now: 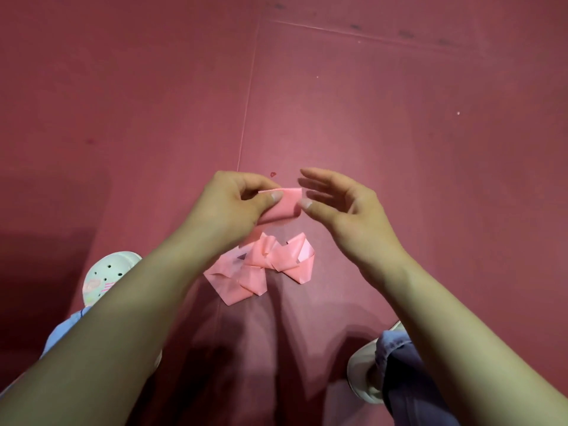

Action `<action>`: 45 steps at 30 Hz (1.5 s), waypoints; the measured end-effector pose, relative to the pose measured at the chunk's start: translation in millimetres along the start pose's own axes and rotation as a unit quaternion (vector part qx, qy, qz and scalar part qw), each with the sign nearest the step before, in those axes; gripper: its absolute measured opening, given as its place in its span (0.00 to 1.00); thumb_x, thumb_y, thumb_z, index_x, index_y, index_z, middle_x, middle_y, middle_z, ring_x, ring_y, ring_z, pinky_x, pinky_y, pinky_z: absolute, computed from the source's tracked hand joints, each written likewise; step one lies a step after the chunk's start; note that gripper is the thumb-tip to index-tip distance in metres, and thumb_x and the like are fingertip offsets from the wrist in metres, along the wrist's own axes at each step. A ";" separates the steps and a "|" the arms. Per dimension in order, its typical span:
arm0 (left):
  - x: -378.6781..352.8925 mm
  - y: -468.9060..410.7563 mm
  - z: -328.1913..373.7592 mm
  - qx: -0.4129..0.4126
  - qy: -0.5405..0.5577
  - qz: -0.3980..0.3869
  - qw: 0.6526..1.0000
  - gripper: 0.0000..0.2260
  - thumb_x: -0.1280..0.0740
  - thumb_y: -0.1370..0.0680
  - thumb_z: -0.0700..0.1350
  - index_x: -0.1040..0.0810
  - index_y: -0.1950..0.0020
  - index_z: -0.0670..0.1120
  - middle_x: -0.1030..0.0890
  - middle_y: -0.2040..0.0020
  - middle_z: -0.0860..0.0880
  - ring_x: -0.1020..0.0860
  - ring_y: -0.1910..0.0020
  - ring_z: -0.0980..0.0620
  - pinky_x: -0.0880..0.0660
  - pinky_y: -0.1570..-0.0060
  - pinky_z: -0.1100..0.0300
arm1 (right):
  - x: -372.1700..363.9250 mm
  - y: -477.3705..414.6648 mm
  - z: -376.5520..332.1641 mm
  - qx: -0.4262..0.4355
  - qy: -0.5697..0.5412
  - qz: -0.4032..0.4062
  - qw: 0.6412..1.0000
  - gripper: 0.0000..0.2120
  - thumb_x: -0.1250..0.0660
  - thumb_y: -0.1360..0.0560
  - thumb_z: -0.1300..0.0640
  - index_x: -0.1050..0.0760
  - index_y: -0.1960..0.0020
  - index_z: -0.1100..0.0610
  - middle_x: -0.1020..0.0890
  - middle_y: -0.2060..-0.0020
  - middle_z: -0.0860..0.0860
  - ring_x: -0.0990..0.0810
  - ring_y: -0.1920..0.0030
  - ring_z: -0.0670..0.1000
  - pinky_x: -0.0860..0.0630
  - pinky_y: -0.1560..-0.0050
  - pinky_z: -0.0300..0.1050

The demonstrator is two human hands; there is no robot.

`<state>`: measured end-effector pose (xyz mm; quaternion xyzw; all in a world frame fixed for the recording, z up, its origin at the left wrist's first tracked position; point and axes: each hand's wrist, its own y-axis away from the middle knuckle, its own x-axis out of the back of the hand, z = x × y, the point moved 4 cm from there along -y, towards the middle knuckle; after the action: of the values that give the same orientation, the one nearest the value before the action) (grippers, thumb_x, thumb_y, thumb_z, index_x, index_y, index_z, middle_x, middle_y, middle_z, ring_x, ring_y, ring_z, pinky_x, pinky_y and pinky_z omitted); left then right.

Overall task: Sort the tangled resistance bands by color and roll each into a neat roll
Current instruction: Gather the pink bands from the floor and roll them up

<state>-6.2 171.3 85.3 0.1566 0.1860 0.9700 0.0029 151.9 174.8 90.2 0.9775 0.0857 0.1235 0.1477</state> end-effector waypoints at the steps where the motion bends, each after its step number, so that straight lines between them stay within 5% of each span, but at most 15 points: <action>1: -0.9 0.8 1.1 -0.004 0.000 -0.010 1.000 0.06 0.32 0.22 0.40 0.16 0.55 0.47 0.15 0.57 0.42 0.21 0.59 0.50 0.23 0.47 0.46 | -2.4 1.0 -1.3 0.002 0.008 -0.015 1.000 0.15 0.31 0.27 0.65 0.22 0.43 0.52 0.17 0.49 0.51 0.20 0.47 0.49 0.24 0.42 0.43; 4: -0.9 1.2 2.9 -0.013 0.022 -0.014 1.000 0.05 0.32 0.23 0.39 0.16 0.54 0.44 0.15 0.58 0.40 0.19 0.60 0.48 0.20 0.48 0.45 | -6.0 2.1 -5.6 0.008 0.023 -0.008 1.000 0.09 0.31 0.26 0.65 0.21 0.58 0.51 0.24 0.69 0.51 0.26 0.65 0.48 0.26 0.57 0.43; 6: 0.6 -0.4 1.9 -0.011 0.045 0.003 0.999 0.03 0.32 0.23 0.38 0.17 0.54 0.43 0.16 0.60 0.40 0.19 0.63 0.49 0.18 0.54 0.50 | -3.4 -0.1 -4.8 0.006 0.022 0.033 0.999 0.09 0.30 0.27 0.64 0.22 0.62 0.53 0.27 0.73 0.50 0.28 0.67 0.48 0.27 0.59 0.44; 12: -2.3 -3.1 -0.3 0.033 0.160 0.020 0.986 0.04 0.28 0.27 0.38 0.19 0.54 0.39 0.18 0.68 0.47 0.20 0.71 0.57 0.24 0.68 0.67 | -0.3 -4.0 -5.6 0.000 -0.043 0.063 0.997 0.08 0.30 0.27 0.66 0.22 0.63 0.56 0.25 0.69 0.57 0.27 0.66 0.51 0.24 0.57 0.49; 20: 0.4 -5.5 -7.1 -0.006 0.145 0.045 0.988 0.02 0.28 0.27 0.38 0.17 0.59 0.43 0.18 0.66 0.47 0.20 0.67 0.55 0.20 0.61 0.62 | -2.1 -6.0 3.4 -0.012 -0.049 0.031 0.998 0.05 0.30 0.27 0.63 0.21 0.60 0.55 0.21 0.66 0.55 0.23 0.64 0.49 0.24 0.60 0.42; 24: 4.4 -9.3 -26.0 0.001 0.075 0.060 0.995 0.02 0.27 0.28 0.37 0.18 0.59 0.39 0.23 0.65 0.43 0.26 0.64 0.49 0.21 0.55 0.51 | 4.4 -12.7 30.0 -0.071 -0.020 0.016 0.997 0.04 0.31 0.25 0.61 0.20 0.51 0.58 0.18 0.57 0.57 0.21 0.56 0.50 0.26 0.57 0.41; 28: 2.1 -23.5 -67.3 0.039 0.101 0.066 0.992 0.03 0.29 0.26 0.37 0.19 0.55 0.37 0.25 0.67 0.45 0.27 0.72 0.58 0.25 0.68 0.66 | 4.5 -34.7 81.8 -0.153 0.011 0.037 0.987 0.07 0.35 0.23 0.66 0.20 0.48 0.62 0.20 0.58 0.54 0.24 0.60 0.47 0.28 0.59 0.38; 31: -9.8 -33.3 -107.0 0.060 0.107 0.086 0.989 0.04 0.31 0.24 0.38 0.18 0.55 0.38 0.24 0.64 0.44 0.28 0.64 0.52 0.27 0.58 0.57 | -7.9 -42.2 131.6 -0.217 0.042 0.008 0.975 0.10 0.38 0.24 0.69 0.21 0.45 0.65 0.22 0.63 0.49 0.26 0.63 0.43 0.29 0.59 0.35; 33: -22.5 -39.3 -130.6 0.066 0.099 0.085 0.989 0.04 0.31 0.24 0.39 0.18 0.57 0.40 0.23 0.61 0.43 0.27 0.60 0.49 0.27 0.53 0.52 | -17.5 -45.7 165.4 -0.255 0.066 -0.019 0.964 0.12 0.38 0.24 0.69 0.21 0.44 0.64 0.24 0.63 0.48 0.28 0.64 0.43 0.28 0.60 0.36; 36: -32.6 -45.9 -155.4 0.094 0.094 0.094 0.987 0.08 0.32 0.23 0.38 0.19 0.61 0.47 0.23 0.62 0.45 0.26 0.62 0.51 0.23 0.62 0.57 | -31.3 -52.0 204.9 -0.298 0.096 -0.044 0.949 0.14 0.40 0.24 0.70 0.21 0.42 0.61 0.23 0.58 0.52 0.28 0.64 0.44 0.28 0.62 0.36; 41: -41.5 -49.8 -183.1 0.125 0.111 0.114 0.979 0.04 0.32 0.23 0.38 0.18 0.52 0.39 0.21 0.60 0.44 0.24 0.65 0.52 0.22 0.67 0.60 | -51.2 -65.6 250.9 -0.321 0.150 -0.067 0.933 0.13 0.41 0.26 0.70 0.23 0.43 0.70 0.27 0.65 0.53 0.30 0.65 0.50 0.31 0.64 0.42; 45: -45.6 -44.7 -195.8 0.149 0.119 0.130 0.973 0.04 0.32 0.23 0.37 0.19 0.51 0.39 0.22 0.59 0.43 0.24 0.62 0.51 0.24 0.69 0.62 | -55.5 -72.3 258.9 -0.309 0.161 -0.017 0.937 0.11 0.38 0.27 0.66 0.20 0.50 0.68 0.18 0.54 0.62 0.23 0.54 0.58 0.24 0.48 0.54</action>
<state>-24.9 139.6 -117.3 0.0612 0.3057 0.9351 -0.1686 158.5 162.2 -184.0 0.8489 0.0827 0.2973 0.4291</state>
